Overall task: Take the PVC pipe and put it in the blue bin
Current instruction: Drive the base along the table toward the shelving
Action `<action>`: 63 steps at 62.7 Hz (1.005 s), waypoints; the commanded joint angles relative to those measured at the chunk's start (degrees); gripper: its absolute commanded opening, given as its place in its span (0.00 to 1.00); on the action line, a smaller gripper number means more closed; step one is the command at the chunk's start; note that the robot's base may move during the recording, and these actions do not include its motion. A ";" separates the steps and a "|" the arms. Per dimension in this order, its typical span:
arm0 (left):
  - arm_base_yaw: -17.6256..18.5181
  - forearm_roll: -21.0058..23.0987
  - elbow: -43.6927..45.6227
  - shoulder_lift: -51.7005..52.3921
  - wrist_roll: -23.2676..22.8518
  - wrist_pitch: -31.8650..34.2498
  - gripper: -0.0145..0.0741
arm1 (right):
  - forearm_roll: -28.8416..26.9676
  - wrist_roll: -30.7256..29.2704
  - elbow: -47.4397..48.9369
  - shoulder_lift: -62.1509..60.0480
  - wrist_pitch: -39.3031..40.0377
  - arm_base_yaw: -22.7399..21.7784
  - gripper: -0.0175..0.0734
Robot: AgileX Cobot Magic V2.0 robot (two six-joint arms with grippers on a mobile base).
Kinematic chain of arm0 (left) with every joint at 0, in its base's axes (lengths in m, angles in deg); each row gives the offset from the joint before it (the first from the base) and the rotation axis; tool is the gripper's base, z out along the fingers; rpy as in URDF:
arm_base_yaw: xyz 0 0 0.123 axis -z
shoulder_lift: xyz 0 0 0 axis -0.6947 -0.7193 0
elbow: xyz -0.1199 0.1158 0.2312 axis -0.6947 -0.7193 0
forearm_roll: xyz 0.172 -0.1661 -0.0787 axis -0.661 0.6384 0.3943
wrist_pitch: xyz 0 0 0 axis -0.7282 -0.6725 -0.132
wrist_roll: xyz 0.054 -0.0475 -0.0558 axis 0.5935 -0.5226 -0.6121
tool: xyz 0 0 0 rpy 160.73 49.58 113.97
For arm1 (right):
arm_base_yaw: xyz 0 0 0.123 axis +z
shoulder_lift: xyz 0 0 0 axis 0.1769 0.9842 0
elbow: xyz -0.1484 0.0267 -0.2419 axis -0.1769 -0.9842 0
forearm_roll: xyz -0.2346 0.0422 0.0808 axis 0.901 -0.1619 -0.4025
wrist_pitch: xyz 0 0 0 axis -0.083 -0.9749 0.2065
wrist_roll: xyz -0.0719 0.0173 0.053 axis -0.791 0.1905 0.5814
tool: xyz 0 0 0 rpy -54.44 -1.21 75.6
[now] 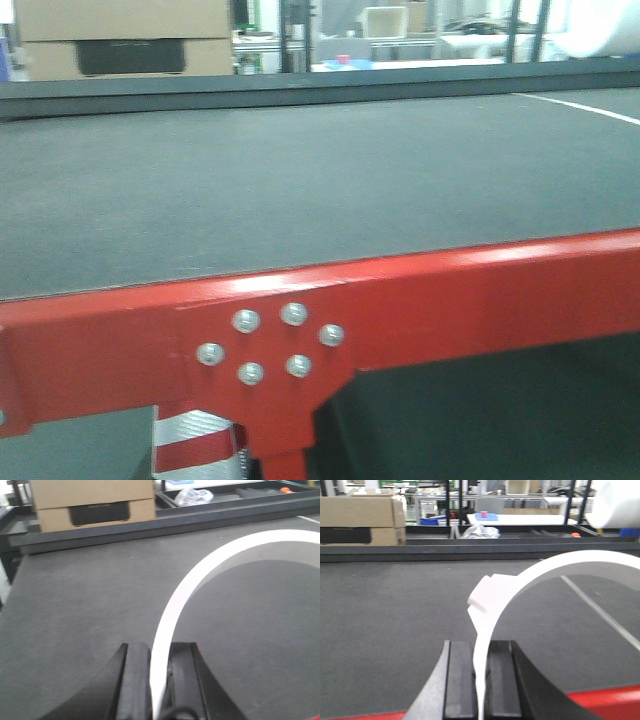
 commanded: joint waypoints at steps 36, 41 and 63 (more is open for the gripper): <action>0.27 0.24 0.15 0.42 -0.11 1.54 0.04 | -0.05 -0.17 -0.06 -0.31 1.29 0.01 0.01; 0.27 0.24 0.15 0.42 -0.11 1.54 0.04 | -0.05 -0.17 -0.06 -0.31 1.29 0.01 0.01; 0.27 0.24 0.15 0.42 -0.11 1.54 0.04 | -0.05 -0.17 -0.06 -0.31 1.29 0.01 0.01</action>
